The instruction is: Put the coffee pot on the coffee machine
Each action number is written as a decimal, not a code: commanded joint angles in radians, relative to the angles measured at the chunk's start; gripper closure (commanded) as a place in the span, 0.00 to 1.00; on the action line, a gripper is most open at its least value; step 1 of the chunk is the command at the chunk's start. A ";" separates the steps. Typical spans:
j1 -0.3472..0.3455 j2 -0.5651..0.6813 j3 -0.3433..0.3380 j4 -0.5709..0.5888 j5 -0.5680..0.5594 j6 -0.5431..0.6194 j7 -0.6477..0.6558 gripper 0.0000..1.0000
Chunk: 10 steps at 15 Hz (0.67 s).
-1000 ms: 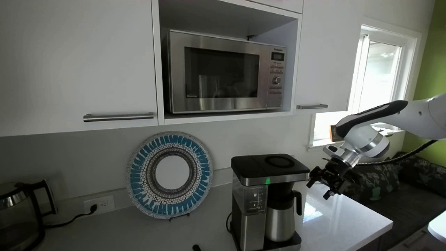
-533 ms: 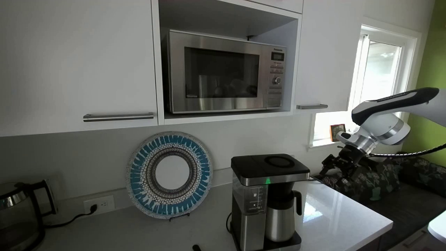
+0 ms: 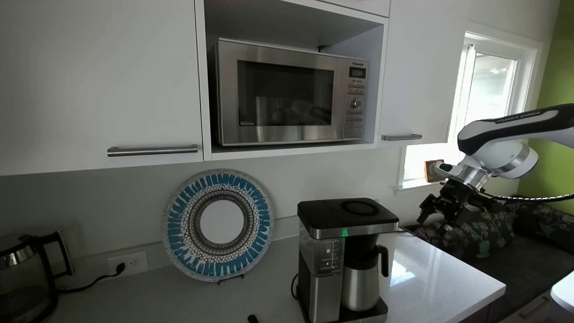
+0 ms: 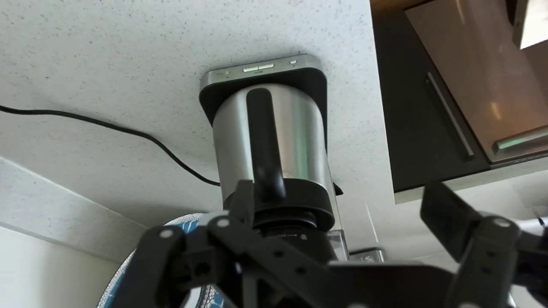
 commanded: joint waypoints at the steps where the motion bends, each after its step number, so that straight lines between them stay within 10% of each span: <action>1: 0.034 -0.070 0.011 -0.055 -0.064 0.013 0.054 0.00; 10: 0.053 -0.048 -0.010 -0.030 -0.044 0.001 0.043 0.00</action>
